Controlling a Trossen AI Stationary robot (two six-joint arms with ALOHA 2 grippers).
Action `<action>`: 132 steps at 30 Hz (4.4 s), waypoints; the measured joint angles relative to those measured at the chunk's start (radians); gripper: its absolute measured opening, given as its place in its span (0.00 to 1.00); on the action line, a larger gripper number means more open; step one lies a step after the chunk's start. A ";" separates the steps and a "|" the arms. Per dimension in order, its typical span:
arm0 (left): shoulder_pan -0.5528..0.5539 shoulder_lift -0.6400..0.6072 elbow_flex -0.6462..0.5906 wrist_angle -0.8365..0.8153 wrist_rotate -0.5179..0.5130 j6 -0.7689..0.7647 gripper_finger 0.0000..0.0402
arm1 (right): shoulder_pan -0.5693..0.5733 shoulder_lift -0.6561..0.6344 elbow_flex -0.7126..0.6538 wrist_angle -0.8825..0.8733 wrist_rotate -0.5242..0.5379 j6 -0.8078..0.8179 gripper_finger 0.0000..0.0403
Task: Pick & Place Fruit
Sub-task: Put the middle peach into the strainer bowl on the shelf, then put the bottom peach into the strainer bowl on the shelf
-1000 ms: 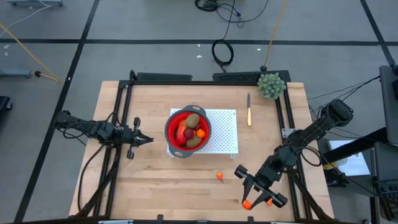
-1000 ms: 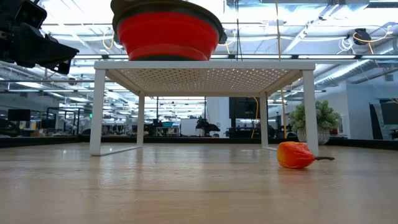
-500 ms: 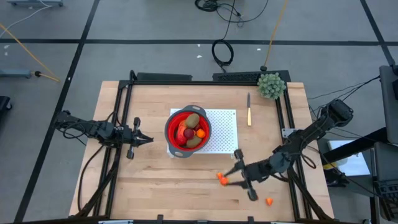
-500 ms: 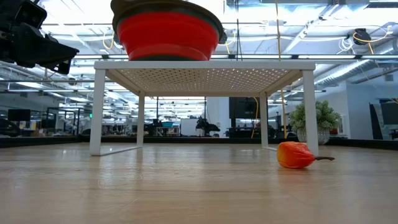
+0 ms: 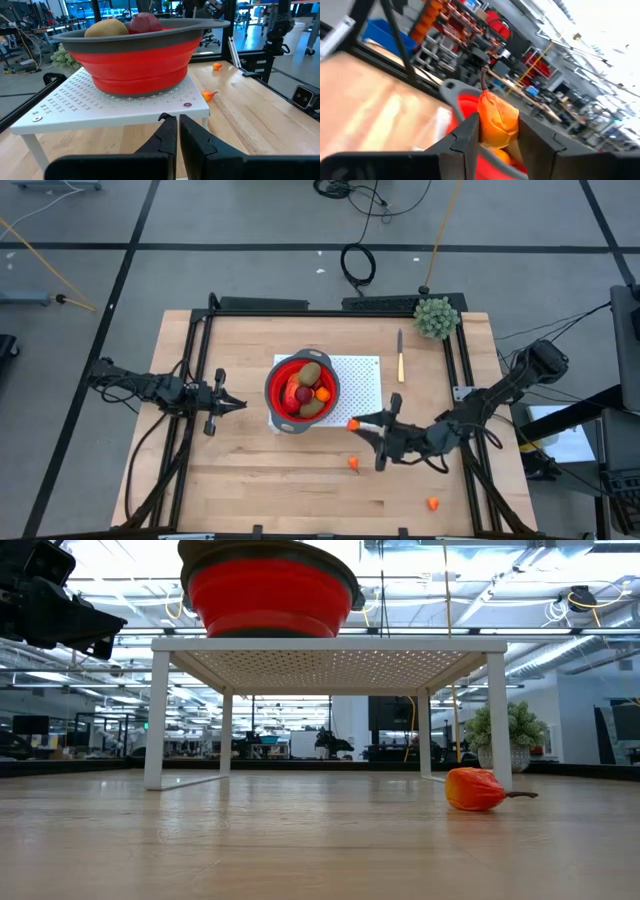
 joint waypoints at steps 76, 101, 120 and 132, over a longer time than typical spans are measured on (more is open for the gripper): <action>0.000 0.000 0.000 0.001 -0.016 0.003 0.05 | -0.545 0.074 0.258 -0.565 -0.795 0.411 0.34; 0.000 0.000 0.000 0.001 -0.014 -0.022 0.05 | -0.438 0.014 0.258 -0.745 -0.778 0.417 0.31; 0.000 0.000 0.000 0.001 -0.014 -0.023 0.05 | -0.066 -0.056 0.256 -0.947 -0.592 0.419 0.01; 0.000 0.000 0.000 0.001 -0.014 -0.042 0.05 | 0.095 -0.055 0.117 -0.960 -0.794 0.646 0.00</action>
